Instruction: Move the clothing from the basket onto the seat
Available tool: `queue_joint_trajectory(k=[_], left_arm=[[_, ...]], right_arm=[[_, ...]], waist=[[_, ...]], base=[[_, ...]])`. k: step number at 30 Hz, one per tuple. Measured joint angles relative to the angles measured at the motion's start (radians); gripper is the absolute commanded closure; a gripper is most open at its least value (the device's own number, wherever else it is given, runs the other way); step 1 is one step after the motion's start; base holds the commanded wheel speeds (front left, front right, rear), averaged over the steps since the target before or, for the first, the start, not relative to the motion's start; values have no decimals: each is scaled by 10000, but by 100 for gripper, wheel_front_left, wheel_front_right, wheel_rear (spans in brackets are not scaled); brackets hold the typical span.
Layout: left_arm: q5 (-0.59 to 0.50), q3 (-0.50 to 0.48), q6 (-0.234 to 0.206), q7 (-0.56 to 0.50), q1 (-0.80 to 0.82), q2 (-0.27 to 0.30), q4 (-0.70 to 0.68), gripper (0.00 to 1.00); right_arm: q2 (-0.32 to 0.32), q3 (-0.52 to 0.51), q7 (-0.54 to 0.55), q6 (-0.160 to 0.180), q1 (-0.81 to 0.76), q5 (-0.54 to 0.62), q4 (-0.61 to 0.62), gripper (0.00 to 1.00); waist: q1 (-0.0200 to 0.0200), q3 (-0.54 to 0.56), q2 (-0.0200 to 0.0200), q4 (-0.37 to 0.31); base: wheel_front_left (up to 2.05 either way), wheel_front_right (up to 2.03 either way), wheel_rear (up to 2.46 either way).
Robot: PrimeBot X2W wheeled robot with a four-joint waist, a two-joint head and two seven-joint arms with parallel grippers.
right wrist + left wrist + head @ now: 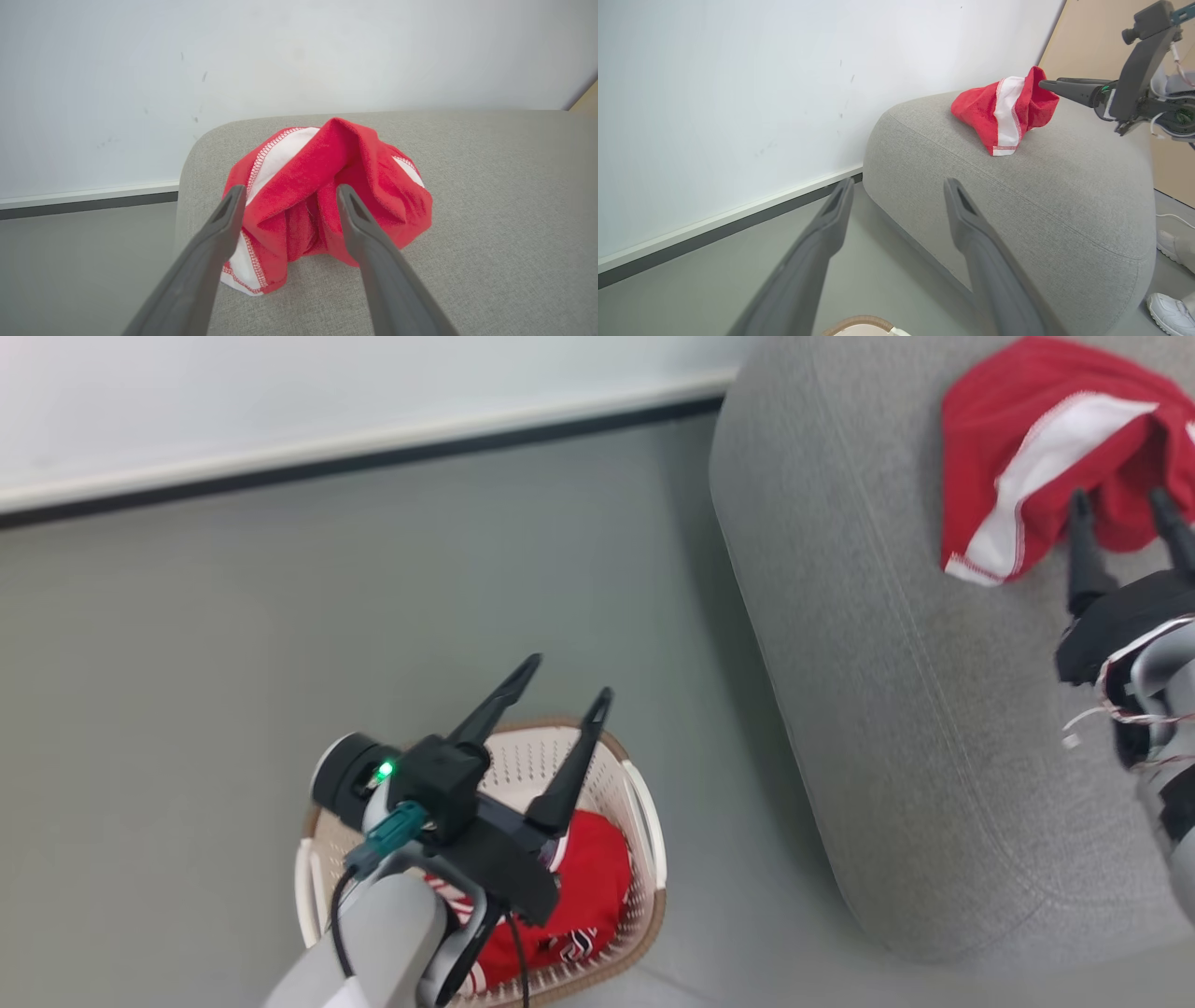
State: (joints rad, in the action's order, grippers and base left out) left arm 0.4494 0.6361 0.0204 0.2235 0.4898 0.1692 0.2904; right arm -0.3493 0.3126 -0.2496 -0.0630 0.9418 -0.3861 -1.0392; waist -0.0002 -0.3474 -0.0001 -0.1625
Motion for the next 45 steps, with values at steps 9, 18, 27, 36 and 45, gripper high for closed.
queue_joint_trajectory(k=[9,18,27,36,45], left_arm=[[454,-690,-293,163,-698,153,357,0],[782,-1430,-589,251,-1835,508,669,0],[1120,-2539,-1103,259,-3765,1028,600,0],[1108,-3377,-1275,259,-5128,1212,-247,0],[936,-4040,-1360,259,-6164,1256,-1129,0]], right_arm=[[470,153,0,-75,-989,90,698,0],[1131,284,0,-4,-2468,167,1515,0],[1843,616,0,458,-4331,451,2755,0],[1812,523,2,1175,-6214,675,4358,0],[1847,431,2,1499,-7753,788,6073,0]], waist=[[0,985,0,390],[0,2125,-1,963],[0,3459,0,1425],[0,4336,0,1632],[2,4559,2,1571]], base=[[0,0,0],[0,0,0],[0,0,0],[0,0,0],[0,0,0]])
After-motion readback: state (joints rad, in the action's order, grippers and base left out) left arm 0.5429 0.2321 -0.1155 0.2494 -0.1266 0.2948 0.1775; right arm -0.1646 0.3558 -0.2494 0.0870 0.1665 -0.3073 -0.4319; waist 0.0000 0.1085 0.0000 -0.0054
